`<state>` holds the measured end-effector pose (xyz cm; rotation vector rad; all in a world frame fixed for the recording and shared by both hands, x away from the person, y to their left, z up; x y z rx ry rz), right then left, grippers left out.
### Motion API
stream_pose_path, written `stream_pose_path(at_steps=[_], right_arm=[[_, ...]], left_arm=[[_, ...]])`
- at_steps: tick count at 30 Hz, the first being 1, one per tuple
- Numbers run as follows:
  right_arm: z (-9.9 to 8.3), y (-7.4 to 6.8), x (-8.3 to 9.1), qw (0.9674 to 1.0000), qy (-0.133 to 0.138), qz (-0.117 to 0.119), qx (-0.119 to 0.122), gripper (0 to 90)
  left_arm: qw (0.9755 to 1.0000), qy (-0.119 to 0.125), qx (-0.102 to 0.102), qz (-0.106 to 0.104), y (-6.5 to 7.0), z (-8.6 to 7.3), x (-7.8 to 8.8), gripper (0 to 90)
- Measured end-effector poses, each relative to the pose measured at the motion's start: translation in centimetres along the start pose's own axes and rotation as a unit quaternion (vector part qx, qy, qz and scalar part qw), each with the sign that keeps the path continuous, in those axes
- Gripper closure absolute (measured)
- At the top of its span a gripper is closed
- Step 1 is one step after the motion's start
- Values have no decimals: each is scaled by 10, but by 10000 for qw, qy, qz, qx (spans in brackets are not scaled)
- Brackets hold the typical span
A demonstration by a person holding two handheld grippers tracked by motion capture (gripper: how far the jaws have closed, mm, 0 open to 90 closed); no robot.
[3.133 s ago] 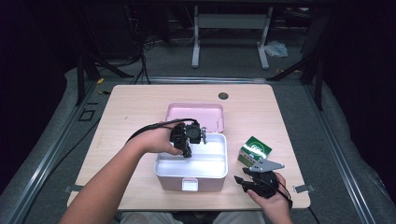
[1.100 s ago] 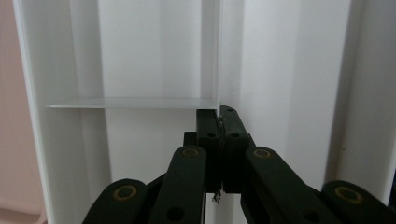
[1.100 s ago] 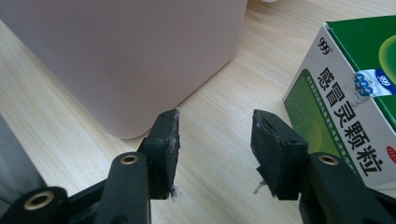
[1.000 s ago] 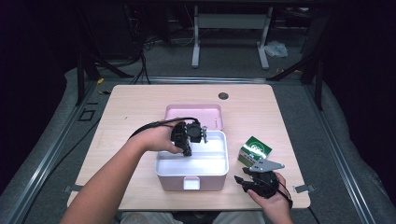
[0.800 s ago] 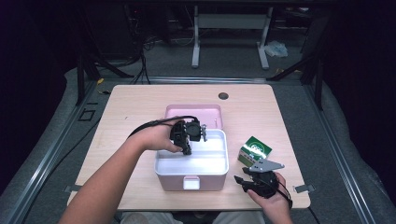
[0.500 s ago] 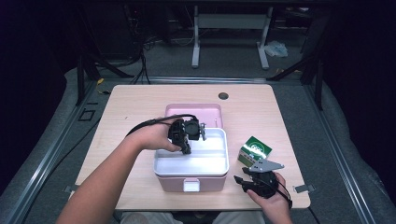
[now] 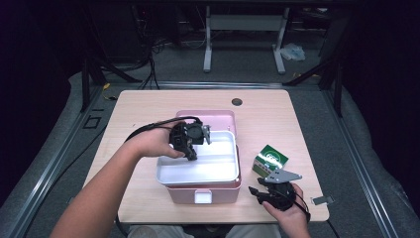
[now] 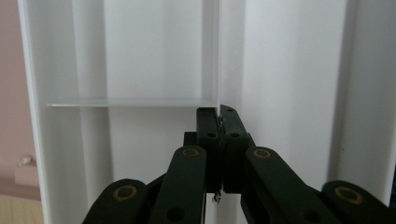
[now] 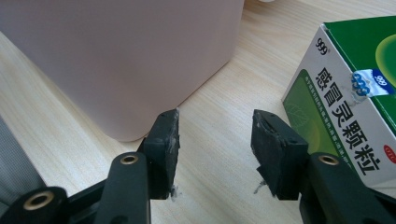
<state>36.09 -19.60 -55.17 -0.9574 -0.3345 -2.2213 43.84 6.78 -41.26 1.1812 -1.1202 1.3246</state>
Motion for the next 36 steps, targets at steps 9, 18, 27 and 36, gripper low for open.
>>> stream_pose_path(at_steps=[9,18,27,36], right_arm=[[0,0,0,10000,8,1,10,517],[0,-1,-1,10000,6,-4,-5,515],[0,-1,-1,10000,3,-14,-16,515],[0,-1,-2,10000,1,-22,-26,514]], left_arm=[[9995,11,305,129,-3,-41,14,891],[9960,78,867,218,-8,-102,25,891],[9874,257,1543,223,-13,-160,22,891],[9806,175,1941,223,-12,-202,7,891]])
Point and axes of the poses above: each handheld gripper's, and its own axes: x roughly backward along the jaws, z roughly out of its top, y roughly to its right, the point moved 4 cm from there along -x, roughly forward along the jaws, and after that the axes turned 6 degrees about -y, right-handed, at the moved point
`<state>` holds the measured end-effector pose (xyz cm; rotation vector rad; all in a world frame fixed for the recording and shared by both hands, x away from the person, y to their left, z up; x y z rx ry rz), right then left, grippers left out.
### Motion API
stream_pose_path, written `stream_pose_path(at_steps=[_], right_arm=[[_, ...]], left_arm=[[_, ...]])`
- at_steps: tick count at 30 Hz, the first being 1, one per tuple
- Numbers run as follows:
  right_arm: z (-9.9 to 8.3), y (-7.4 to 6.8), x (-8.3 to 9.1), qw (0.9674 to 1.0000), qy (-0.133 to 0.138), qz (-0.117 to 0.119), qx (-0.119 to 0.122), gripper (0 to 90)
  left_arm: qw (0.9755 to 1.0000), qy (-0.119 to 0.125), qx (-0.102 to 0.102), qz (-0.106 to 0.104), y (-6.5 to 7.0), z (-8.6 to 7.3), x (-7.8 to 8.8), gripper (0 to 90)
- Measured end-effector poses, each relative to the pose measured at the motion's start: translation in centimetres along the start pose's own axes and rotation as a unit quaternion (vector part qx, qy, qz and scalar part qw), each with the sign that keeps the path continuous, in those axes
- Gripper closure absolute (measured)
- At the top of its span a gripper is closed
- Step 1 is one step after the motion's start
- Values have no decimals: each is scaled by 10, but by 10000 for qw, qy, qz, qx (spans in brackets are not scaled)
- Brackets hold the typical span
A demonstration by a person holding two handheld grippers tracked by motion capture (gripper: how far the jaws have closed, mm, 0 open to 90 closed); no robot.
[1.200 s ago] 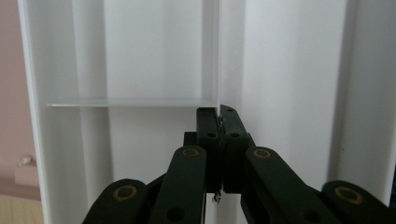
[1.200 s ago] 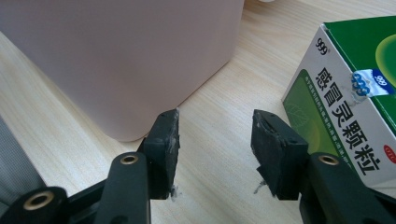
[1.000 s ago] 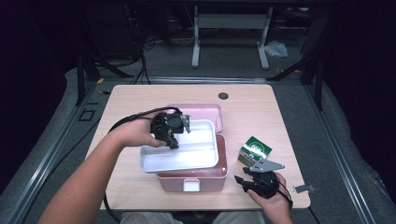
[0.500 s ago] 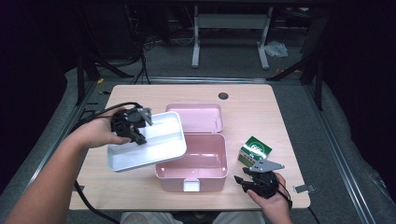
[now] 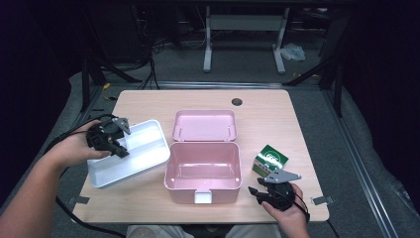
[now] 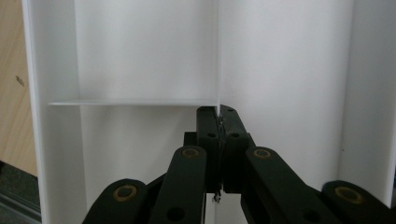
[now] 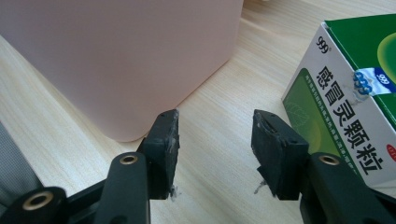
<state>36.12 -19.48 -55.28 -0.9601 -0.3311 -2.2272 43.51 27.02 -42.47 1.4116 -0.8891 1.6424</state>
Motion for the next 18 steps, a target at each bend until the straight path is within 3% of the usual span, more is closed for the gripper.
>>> stream_pose_path(at_steps=[5,12,18], right_arm=[[1,1,0,10000,31,-7,-67,512],[1,-1,0,10000,-9,-20,-7,510],[1,1,1,10000,20,-15,-30,509]], left_arm=[[9997,81,218,38,-7,-15,-4,891],[9991,-59,403,84,-12,-29,-18,891],[9985,61,536,124,-12,-35,-32,891]])
Point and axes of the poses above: each handheld gripper's, and its own axes: x roughly backward along the jaws, z roughly out of its top, y roughly to its right, the point moved 4 cm from there along -x, roughly forward along the jaws, and after that the axes turned 6 degrees about -y, right-handed, at the moved point
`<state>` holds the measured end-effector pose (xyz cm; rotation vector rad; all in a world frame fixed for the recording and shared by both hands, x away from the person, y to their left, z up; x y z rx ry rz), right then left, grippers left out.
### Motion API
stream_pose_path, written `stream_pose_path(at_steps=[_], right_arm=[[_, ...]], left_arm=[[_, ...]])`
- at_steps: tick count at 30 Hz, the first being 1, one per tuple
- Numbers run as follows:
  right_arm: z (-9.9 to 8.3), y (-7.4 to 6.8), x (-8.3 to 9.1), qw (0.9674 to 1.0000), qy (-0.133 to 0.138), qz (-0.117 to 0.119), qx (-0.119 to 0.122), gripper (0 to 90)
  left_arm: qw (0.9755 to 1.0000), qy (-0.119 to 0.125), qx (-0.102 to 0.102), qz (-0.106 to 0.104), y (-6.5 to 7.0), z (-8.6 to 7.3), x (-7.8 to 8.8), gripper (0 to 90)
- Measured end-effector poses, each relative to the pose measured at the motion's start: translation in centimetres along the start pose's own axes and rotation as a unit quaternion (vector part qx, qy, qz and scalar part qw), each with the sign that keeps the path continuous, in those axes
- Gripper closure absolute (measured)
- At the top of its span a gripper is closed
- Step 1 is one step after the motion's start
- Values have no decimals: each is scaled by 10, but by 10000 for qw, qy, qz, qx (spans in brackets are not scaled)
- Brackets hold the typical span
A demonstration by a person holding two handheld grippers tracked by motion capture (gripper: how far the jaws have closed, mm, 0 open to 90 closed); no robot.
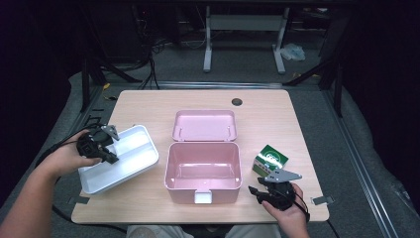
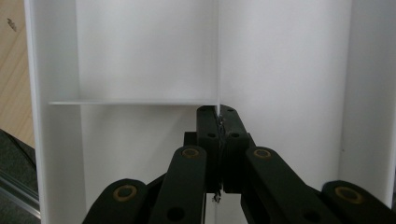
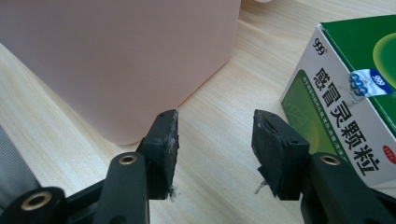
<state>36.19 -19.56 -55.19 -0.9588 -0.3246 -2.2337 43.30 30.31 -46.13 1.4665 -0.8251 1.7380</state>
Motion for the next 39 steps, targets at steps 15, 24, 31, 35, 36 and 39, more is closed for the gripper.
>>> stream_pose_path(at_steps=[15,24,31,35,36,39], right_arm=[[-1,-1,0,10000,-16,-1,-1,505],[-1,0,-1,10000,6,-29,-23,486],[0,0,4,9997,72,-222,-78,475],[9,-1,8,9996,45,-261,-34,465],[11,-1,8,9997,9,-249,-25,461],[16,0,7,9998,-118,-172,-29,429]], left_arm=[[9988,343,331,-132,3,-11,-48,890],[9990,281,340,-70,10,-13,-69,891],[9985,404,380,-35,14,-14,-90,890],[9989,270,372,-23,15,-13,-101,884],[9989,283,363,2,14,-13,-102,884],[9989,318,350,56,14,-11,-103,875]])
Point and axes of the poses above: each handheld gripper's, and its own axes: x roughly backward along the jaws, z roughly out of its top, y roughly to its right, the point moved 4 cm from there along -x, roughly forward along the jaws, and after that the axes turned 6 degrees about -y, right-handed, at the moved point
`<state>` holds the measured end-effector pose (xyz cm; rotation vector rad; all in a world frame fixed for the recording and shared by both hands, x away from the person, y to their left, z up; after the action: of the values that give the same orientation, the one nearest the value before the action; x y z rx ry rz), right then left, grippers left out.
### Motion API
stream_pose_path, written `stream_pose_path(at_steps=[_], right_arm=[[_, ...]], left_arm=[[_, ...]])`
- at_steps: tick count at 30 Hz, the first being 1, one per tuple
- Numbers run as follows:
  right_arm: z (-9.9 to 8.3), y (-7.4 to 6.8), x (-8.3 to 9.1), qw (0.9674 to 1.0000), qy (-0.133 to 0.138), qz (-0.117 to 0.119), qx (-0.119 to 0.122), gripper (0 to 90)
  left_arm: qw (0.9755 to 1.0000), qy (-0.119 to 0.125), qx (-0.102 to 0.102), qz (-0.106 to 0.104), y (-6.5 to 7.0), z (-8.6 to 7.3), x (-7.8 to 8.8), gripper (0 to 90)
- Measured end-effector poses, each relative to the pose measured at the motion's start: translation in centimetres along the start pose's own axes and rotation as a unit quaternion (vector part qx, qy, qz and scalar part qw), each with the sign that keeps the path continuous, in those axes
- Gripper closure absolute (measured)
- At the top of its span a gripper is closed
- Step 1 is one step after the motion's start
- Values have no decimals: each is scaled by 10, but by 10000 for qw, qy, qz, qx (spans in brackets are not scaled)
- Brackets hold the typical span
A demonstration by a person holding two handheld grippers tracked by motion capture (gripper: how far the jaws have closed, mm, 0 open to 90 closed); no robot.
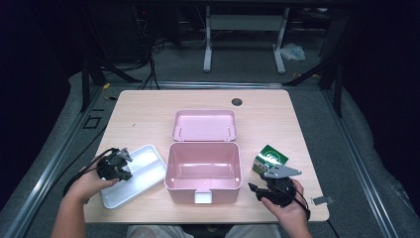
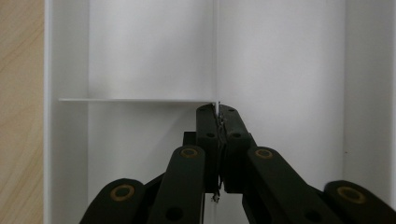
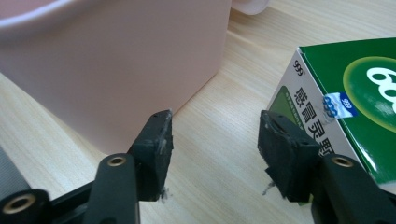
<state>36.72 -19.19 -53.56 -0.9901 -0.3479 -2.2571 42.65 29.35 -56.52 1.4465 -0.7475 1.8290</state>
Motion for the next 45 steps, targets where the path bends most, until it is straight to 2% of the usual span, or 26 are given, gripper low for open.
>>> stream_pose_path(at_steps=[7,10,12,14,18,20,26,29,33,35,36,37,41,45], right_arm=[[16,5,4,9988,-437,139,165,355],[25,12,6,9977,-636,133,190,310],[31,16,7,9966,-775,160,211,278],[35,20,8,9959,-859,157,227,260],[44,30,10,9937,-1083,81,274,191],[49,35,10,9926,-1183,40,277,164],[59,50,7,9876,-1537,-115,308,120],[61,57,4,9841,-1751,-76,281,113],[63,69,1,9805,-1938,-143,292,116],[64,73,-1,9783,-2051,-36,285,171],[64,75,-3,9768,-2124,123,251,178],[64,77,-5,9753,-2191,137,253,178],[65,84,-11,9707,-2372,-29,389,143],[70,88,-14,9688,-2435,-54,462,136]], left_arm=[[9995,191,65,235,3,-1,7,629],[9984,408,-21,394,3,-1,13,559],[9981,479,3,393,5,0,16,522],[9981,476,-3,394,8,1,18,474],[9976,309,-118,614,11,5,22,419],[9975,325,-118,609,12,7,27,388],[9978,314,-160,553,17,8,34,377],[9979,315,-174,533,18,8,33,378],[9981,320,-154,502,18,8,34,378],[9981,331,-154,498,18,7,34,379],[9981,331,-154,498,18,7,34,379],[9981,330,-153,491,19,7,34,379],[9983,345,-158,441,19,6,33,380],[9982,390,-147,425,19,5,34,382]])
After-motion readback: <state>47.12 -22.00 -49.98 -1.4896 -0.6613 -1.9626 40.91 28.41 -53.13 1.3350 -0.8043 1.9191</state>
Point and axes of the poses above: each handheld gripper's, and its own axes: x roughly backward along the jaws, z roughly out of its top, y roughly to its right, the point moved 4 cm from there along -x, roughly forward along the jaws, and after that the axes turned 6 degrees about -y, right-handed, at the moved point
